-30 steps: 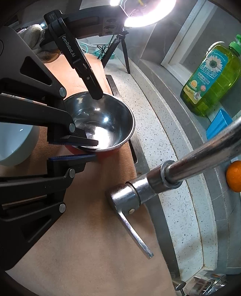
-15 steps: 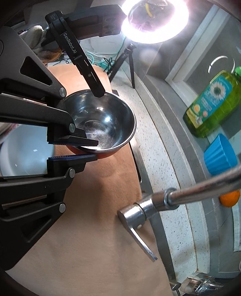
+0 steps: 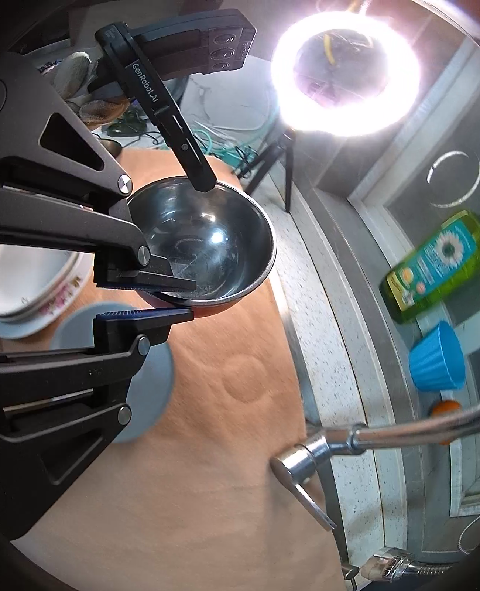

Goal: Organize plates and bowls
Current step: 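Lift the red-bottomed bowl and carry it over the large steel bowl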

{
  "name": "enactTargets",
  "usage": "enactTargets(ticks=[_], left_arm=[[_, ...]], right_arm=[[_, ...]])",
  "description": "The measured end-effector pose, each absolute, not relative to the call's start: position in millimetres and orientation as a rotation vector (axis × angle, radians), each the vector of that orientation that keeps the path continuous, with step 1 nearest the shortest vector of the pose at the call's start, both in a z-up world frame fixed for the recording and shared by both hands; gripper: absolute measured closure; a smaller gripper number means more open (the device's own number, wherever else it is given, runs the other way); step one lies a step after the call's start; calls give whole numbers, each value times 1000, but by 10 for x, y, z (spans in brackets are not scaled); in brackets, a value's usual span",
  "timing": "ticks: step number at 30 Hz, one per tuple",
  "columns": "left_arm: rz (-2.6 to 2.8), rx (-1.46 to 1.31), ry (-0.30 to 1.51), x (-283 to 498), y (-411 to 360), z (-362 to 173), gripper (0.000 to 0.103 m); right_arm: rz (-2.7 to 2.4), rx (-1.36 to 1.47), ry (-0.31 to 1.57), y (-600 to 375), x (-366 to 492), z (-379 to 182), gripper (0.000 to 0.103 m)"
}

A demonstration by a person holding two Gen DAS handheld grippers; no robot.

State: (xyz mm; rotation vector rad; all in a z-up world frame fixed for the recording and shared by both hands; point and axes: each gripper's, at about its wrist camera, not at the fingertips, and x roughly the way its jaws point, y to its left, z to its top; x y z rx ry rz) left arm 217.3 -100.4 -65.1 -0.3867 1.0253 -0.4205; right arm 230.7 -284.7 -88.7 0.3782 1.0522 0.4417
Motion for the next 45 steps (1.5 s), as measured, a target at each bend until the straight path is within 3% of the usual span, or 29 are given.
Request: enactTargets(ticks=[27, 45], left_arm=[[-196, -518, 934, 684, 282, -597, 93], [-60, -585, 1002, 262, 760, -1026, 93]], right_arm=[[728, 202, 1082, -1453, 1267, -728, 94], [809, 33, 1187, -700, 1072, -1113, 94]])
